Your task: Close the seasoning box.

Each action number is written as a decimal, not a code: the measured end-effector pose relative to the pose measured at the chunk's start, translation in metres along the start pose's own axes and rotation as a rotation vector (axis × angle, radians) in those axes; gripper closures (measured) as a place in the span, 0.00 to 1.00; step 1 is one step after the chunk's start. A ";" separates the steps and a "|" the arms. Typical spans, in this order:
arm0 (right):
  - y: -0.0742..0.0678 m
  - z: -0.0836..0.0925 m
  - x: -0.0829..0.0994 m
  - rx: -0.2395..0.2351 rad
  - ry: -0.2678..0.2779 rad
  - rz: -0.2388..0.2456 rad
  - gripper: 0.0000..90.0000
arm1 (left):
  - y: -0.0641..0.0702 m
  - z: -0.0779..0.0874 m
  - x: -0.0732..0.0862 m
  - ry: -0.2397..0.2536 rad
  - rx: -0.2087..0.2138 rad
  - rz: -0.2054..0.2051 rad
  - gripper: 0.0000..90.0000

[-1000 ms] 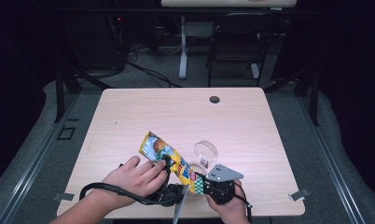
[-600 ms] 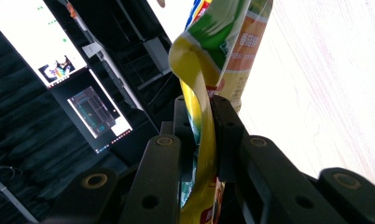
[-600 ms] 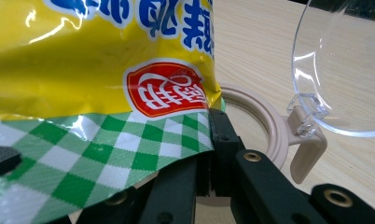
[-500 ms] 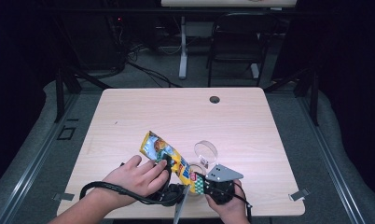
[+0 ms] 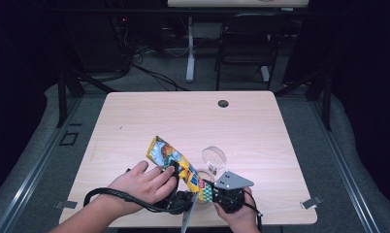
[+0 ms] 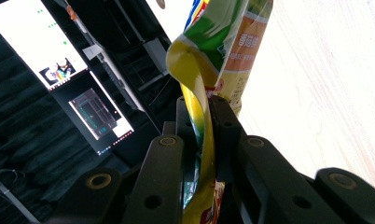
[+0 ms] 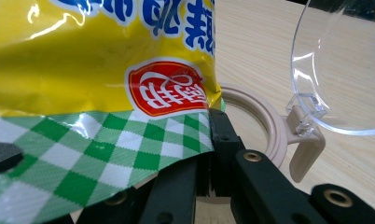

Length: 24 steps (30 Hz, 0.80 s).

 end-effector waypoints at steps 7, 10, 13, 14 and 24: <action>0.000 0.000 0.000 -0.001 0.003 0.001 0.99 | -0.001 0.001 0.000 0.000 -0.006 -0.009 0.94; 0.000 0.001 0.000 0.000 0.003 0.001 0.99 | -0.002 0.001 0.000 0.000 -0.009 -0.010 0.94; -0.001 0.001 0.000 0.000 0.004 0.000 0.99 | -0.002 0.001 0.000 0.001 -0.010 -0.012 0.94; -0.001 0.001 -0.001 0.000 0.004 0.000 0.99 | -0.002 0.001 0.000 0.001 -0.010 -0.012 0.94; -0.001 0.002 0.000 0.000 0.003 0.001 0.99 | -0.005 0.001 0.000 0.001 0.000 -0.025 0.94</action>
Point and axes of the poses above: each handheld gripper's, and its own axes: z roughly backward along the jaws, x roughly out of its underside, y roughly to its right, the point moved 3 cm from there along -z, roughly forward along the jaws, and after that the axes turned 6 degrees about x, right-handed, at the moved point
